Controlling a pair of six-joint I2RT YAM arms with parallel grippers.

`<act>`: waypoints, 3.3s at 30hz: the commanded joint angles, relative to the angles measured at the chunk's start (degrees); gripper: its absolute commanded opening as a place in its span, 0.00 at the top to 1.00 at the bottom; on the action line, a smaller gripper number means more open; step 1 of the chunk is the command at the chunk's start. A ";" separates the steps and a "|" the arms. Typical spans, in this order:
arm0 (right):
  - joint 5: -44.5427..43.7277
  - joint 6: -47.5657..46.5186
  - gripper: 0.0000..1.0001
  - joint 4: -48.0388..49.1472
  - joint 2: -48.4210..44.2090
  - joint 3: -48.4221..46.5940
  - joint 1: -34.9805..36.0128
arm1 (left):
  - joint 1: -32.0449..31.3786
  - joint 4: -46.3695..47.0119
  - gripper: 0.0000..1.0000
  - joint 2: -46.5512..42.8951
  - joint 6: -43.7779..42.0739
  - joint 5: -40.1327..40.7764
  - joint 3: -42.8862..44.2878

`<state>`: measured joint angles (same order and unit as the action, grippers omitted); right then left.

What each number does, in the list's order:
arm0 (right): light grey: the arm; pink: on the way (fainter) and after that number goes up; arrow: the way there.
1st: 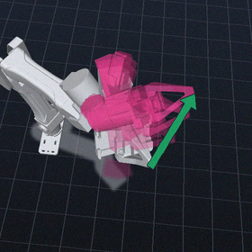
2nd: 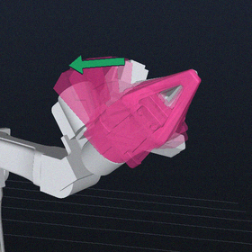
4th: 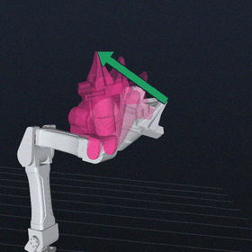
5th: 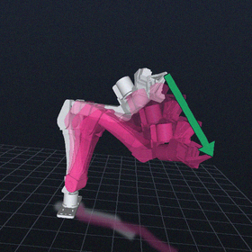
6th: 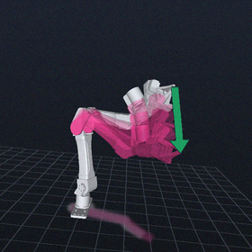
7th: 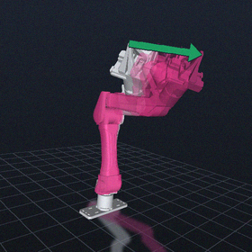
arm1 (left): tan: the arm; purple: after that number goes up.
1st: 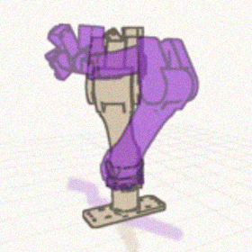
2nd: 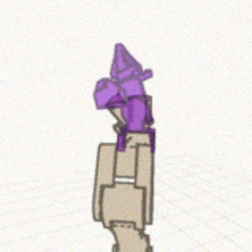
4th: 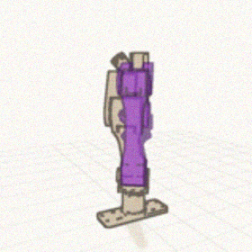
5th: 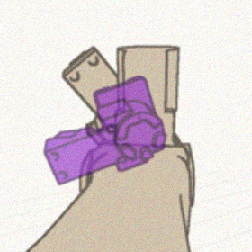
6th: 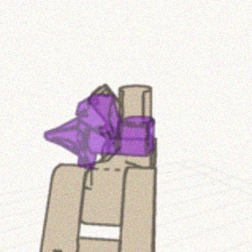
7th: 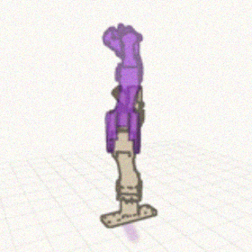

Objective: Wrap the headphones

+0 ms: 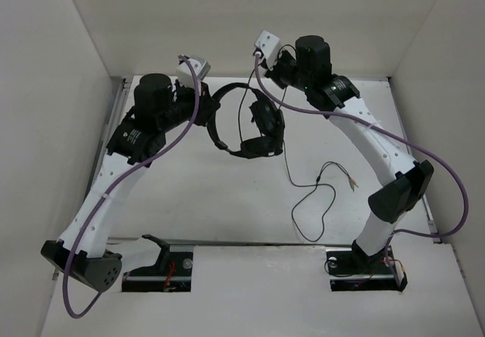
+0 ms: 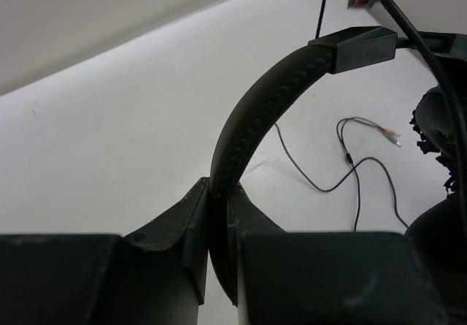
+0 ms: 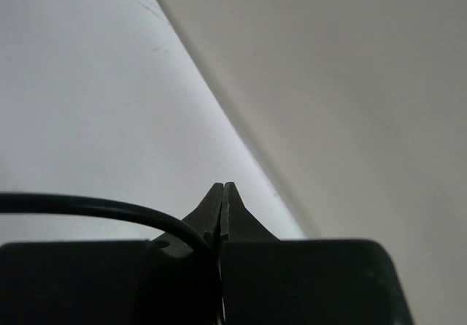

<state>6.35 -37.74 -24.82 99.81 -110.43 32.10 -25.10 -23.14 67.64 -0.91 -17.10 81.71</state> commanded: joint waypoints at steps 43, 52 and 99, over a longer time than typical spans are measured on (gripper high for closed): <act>51.04 85.72 0.58 43.19 -7.53 24.04 0.81 | 5.11 13.03 0.98 17.00 26.04 -4.69 43.88; 51.04 88.01 0.58 46.53 -7.78 32.20 10.56 | 9.41 13.29 0.98 17.27 26.05 0.83 44.77; 19.97 28.82 0.94 -8.47 -12.10 11.66 20.85 | 7.75 21.38 0.98 13.93 0.13 40.22 19.03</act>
<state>38.24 7.86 -22.59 86.98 -92.27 50.33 -16.23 -9.47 85.30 3.62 19.18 103.24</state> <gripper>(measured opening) 0.055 0.087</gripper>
